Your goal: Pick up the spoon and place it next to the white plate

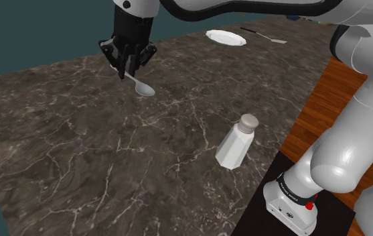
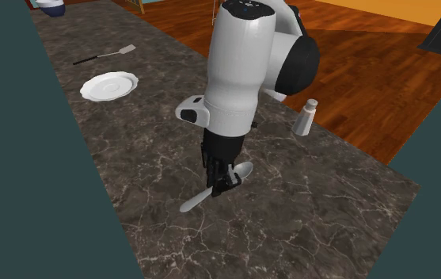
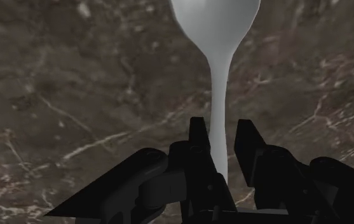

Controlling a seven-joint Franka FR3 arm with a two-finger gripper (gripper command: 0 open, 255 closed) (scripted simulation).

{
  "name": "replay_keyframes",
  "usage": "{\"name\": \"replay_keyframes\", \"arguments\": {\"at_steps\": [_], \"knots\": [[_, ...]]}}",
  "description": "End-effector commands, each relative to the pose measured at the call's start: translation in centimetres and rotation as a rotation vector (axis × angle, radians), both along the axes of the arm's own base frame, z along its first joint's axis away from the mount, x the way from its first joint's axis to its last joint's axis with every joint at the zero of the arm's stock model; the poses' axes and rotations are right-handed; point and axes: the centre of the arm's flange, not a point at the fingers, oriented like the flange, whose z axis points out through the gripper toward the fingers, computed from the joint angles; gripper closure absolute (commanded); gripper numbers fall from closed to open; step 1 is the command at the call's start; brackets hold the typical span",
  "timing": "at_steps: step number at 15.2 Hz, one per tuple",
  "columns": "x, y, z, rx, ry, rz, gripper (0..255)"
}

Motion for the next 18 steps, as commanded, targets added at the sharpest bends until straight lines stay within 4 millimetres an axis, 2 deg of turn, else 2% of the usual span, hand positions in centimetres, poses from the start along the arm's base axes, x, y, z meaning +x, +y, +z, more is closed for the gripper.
{"name": "replay_keyframes", "arguments": {"at_steps": [1, 14, 18], "knots": [[0.0, -0.1, 1.0, 0.0, 0.0, 0.0, 255], [0.0, -0.1, 7.6, 0.0, 0.0, 0.0, 255], [0.8, -5.3, 7.6, 0.0, 0.0, 0.0, 255]]}}
